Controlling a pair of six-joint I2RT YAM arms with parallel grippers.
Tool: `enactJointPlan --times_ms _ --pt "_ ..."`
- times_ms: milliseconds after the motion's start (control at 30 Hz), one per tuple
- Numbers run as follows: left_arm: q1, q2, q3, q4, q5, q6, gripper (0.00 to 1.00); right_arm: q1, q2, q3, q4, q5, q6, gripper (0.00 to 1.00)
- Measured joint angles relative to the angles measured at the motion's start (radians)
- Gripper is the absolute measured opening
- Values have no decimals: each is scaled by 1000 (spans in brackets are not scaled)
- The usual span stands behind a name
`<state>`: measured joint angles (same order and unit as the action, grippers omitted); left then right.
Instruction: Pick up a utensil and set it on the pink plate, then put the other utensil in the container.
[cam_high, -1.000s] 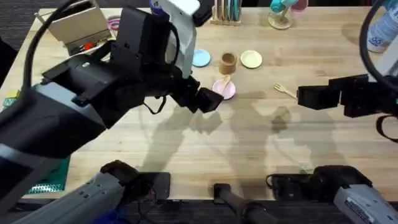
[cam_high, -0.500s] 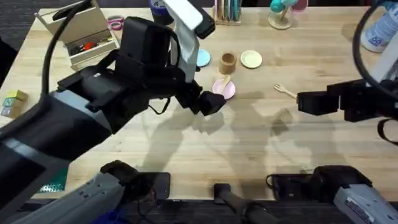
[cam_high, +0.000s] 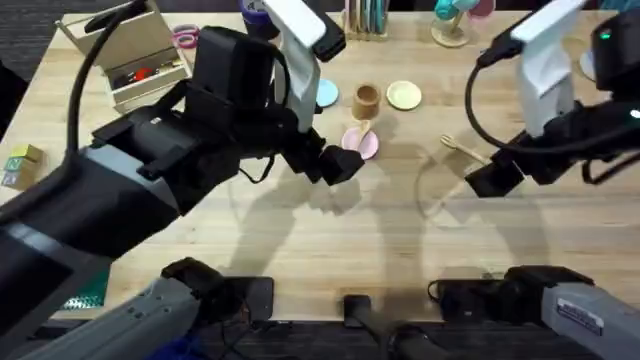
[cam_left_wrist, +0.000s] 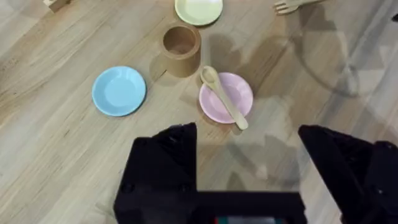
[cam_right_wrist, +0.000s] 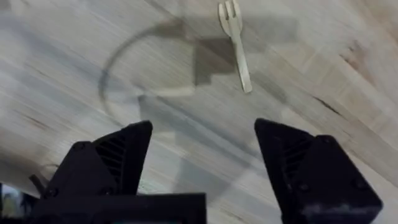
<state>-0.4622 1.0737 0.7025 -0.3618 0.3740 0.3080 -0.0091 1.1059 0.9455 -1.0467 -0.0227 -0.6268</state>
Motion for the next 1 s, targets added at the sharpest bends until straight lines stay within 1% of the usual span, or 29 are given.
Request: enactJointPlan --times_ms 133,233,433,667,1000 --pt "0 0 0 0 0 0 996 -50 86 0 7 -5 -66 996" --pt "0 0 0 0 0 0 996 -90 128 0 20 -31 -126 995" --pt "0 0 0 0 0 0 996 -150 193 0 150 -54 -211 996" --pt "0 0 0 0 0 0 996 -156 302 2 230 -61 -271 996" --pt "0 0 0 0 0 0 995 -153 412 2 340 -102 -285 996"
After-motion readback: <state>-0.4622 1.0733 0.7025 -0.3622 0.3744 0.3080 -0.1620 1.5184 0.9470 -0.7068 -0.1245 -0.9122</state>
